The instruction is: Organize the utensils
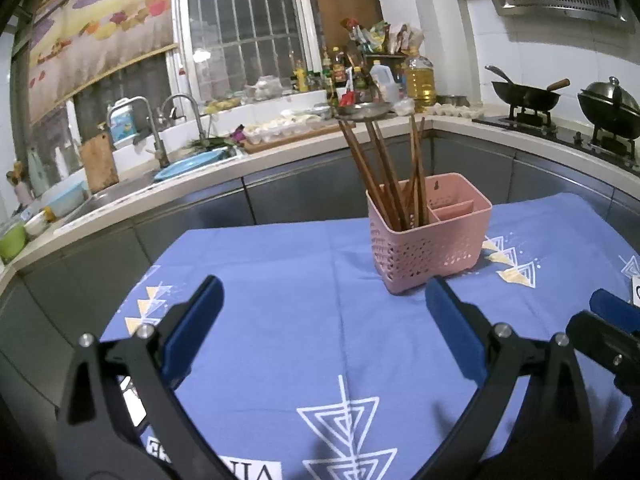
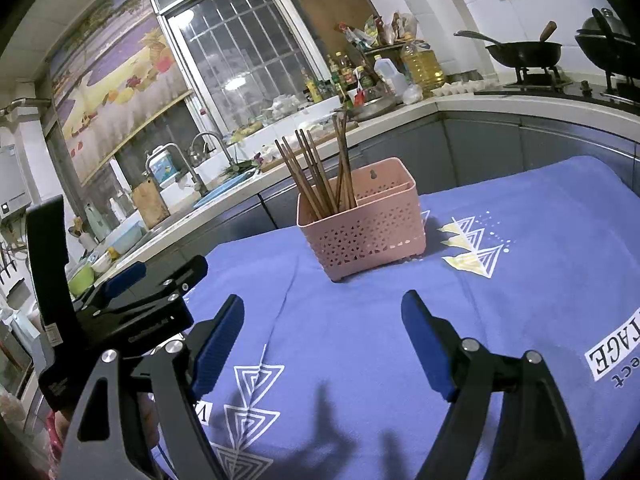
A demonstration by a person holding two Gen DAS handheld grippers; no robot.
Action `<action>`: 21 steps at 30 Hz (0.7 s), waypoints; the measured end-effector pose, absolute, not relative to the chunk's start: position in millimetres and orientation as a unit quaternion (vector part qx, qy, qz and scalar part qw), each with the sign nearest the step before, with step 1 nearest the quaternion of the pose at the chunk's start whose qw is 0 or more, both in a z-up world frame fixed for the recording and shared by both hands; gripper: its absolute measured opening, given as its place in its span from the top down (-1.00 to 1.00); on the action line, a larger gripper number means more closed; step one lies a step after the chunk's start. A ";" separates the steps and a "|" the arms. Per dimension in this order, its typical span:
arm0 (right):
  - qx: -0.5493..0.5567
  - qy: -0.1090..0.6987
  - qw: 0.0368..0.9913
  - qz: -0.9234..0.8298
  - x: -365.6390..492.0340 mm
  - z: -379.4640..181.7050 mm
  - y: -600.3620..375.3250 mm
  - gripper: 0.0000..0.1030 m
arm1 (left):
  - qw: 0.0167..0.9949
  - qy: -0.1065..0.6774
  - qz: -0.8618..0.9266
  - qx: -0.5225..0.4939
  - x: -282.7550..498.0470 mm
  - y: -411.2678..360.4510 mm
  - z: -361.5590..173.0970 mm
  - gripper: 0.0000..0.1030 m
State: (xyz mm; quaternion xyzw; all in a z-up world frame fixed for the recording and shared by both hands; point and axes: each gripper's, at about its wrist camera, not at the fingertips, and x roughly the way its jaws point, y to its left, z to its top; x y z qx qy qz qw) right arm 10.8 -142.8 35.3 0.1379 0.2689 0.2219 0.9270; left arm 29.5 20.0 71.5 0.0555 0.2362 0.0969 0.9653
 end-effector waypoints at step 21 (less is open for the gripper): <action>0.137 0.254 0.928 0.234 6.7 49.8 -143.6 -0.57 | 0.973 0.195 0.108 0.059 21.3 23.5 97.2 -0.88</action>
